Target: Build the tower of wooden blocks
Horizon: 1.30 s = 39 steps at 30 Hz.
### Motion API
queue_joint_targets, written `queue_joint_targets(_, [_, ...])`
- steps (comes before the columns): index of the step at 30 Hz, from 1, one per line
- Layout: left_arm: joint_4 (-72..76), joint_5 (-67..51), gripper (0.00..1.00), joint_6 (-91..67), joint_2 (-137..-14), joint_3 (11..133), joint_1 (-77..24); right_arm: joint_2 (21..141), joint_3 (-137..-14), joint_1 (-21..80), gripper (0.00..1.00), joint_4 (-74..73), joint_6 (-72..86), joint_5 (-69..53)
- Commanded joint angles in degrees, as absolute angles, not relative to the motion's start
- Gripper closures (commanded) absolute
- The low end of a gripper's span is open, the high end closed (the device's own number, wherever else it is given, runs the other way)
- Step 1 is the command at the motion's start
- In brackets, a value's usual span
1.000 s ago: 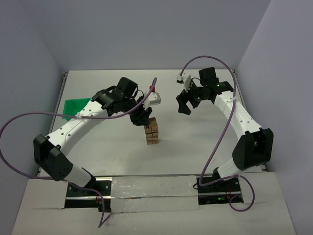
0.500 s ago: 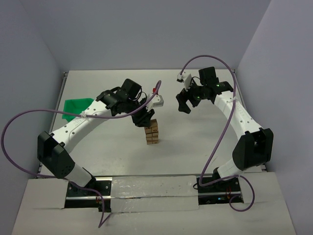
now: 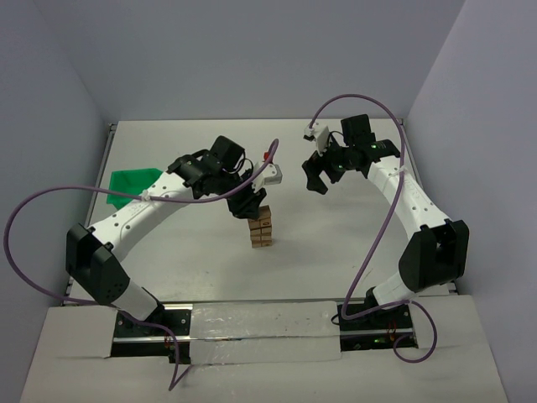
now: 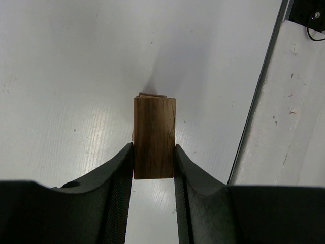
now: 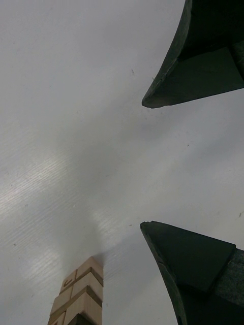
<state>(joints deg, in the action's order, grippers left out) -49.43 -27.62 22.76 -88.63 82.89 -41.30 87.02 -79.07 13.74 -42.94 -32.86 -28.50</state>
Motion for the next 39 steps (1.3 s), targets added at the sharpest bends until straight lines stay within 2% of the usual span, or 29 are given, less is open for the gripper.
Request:
queue_joint_targets(1, [-49.36, -28.47, 0.69, 22.59, -89.29, 83.65, -41.66, 85.00, -79.63, 14.33, 0.00, -40.87, -32.79, -27.95])
queue_joint_targets(12, [-49.79, -28.61, 0.67, 23.12, -89.56, 83.45, -41.66, 85.25, -79.80, 14.33, 0.00, -40.96, -32.92, -27.99])
queue_joint_targets(25, [-50.63, -28.91, 0.57, 24.00, -89.90, 83.48, -41.66, 85.15, -79.53, 14.33, 0.00, -41.04, -33.06, -27.69])
queue_joint_targets(29, [-50.45, -28.74, 0.50, 24.15, -89.67, 83.14, -41.66, 85.06, -79.37, 14.33, 0.00, -41.13, -33.13, -27.61])
queue_joint_targets(35, [-49.85, -28.46, 0.18, 24.16, -88.90, 83.21, -41.66, 85.33, -79.70, 14.33, 0.00, -41.21, -32.97, -27.76])
queue_joint_targets(39, [-49.52, -31.01, 0.11, 25.50, -86.11, 85.33, -40.86, 85.74, -80.52, 14.41, 0.00, -41.36, -32.38, -28.31])
